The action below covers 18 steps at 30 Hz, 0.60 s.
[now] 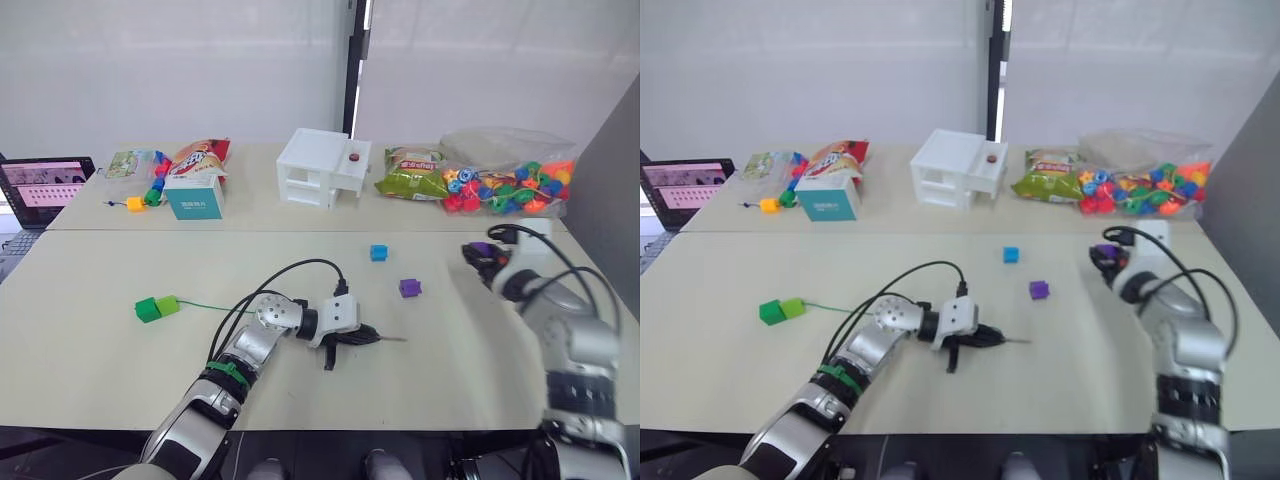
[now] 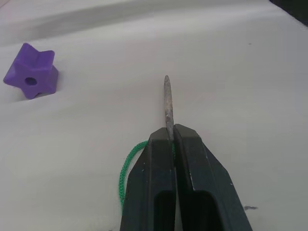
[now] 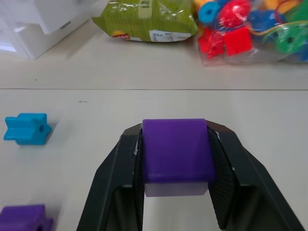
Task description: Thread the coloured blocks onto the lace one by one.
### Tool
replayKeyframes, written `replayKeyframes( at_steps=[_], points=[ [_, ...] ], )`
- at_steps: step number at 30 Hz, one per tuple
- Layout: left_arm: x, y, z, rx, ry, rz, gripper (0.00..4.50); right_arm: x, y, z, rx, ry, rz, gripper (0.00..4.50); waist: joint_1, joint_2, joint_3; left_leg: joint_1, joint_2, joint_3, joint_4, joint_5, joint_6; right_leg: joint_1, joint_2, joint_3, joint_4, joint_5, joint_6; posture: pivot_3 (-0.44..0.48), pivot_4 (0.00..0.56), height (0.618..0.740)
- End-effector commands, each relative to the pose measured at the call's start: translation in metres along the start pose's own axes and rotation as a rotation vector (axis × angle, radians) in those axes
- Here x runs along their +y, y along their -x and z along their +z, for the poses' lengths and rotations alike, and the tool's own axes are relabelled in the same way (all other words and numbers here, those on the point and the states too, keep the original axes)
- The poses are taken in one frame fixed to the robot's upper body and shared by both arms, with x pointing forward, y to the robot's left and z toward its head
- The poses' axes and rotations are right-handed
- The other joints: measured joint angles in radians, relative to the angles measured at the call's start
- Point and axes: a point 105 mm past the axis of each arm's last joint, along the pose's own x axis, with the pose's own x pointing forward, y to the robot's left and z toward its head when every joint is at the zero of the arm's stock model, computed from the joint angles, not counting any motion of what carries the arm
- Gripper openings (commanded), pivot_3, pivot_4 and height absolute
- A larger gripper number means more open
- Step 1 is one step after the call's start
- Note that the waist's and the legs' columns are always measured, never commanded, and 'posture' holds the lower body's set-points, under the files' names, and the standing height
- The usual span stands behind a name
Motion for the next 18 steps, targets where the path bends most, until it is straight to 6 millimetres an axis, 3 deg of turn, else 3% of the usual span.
replayKeyframes(
  at_steps=[1, 7, 10, 18],
  points=[
    [-0.006, -0.011, 0.002, -0.014, -0.011, -0.061, 0.00, 0.030, 0.029, 0.009, -0.052, -0.024, 0.043, 1.17, 0.000, 0.000, 0.000, 0.000, 0.000, 0.000, 0.000, 0.000, 0.000, 0.000, 0.000, 0.000, 0.000, 0.000, 0.000, 0.000, 0.150, 0.740],
    [0.001, -0.009, 0.003, -0.017, -0.008, -0.079, 0.00, 0.078, 0.062, -0.036, 0.040, -0.104, 0.027, 1.17, 0.002, 0.000, 0.000, 0.000, 0.000, -0.001, 0.000, 0.000, 0.000, 0.001, 0.001, 0.000, 0.000, 0.000, 0.000, 0.000, 0.150, 0.740],
    [-0.009, 0.002, 0.002, -0.028, 0.027, -0.189, 0.00, 0.096, 0.071, -0.062, 0.112, -0.117, 0.006, 1.17, -0.001, 0.000, 0.000, 0.000, 0.000, -0.001, 0.000, 0.000, 0.000, 0.000, 0.001, 0.000, 0.000, 0.000, 0.000, 0.000, 0.150, 0.740],
    [-0.008, 0.022, -0.006, 0.021, 0.035, -0.218, 0.00, 0.111, 0.072, -0.091, 0.206, -0.093, -0.018, 1.17, -0.024, 0.001, 0.000, 0.002, 0.001, -0.001, -0.001, 0.000, 0.000, 0.001, 0.002, 0.000, 0.001, 0.000, 0.000, 0.000, 0.150, 0.740]
  ],
)
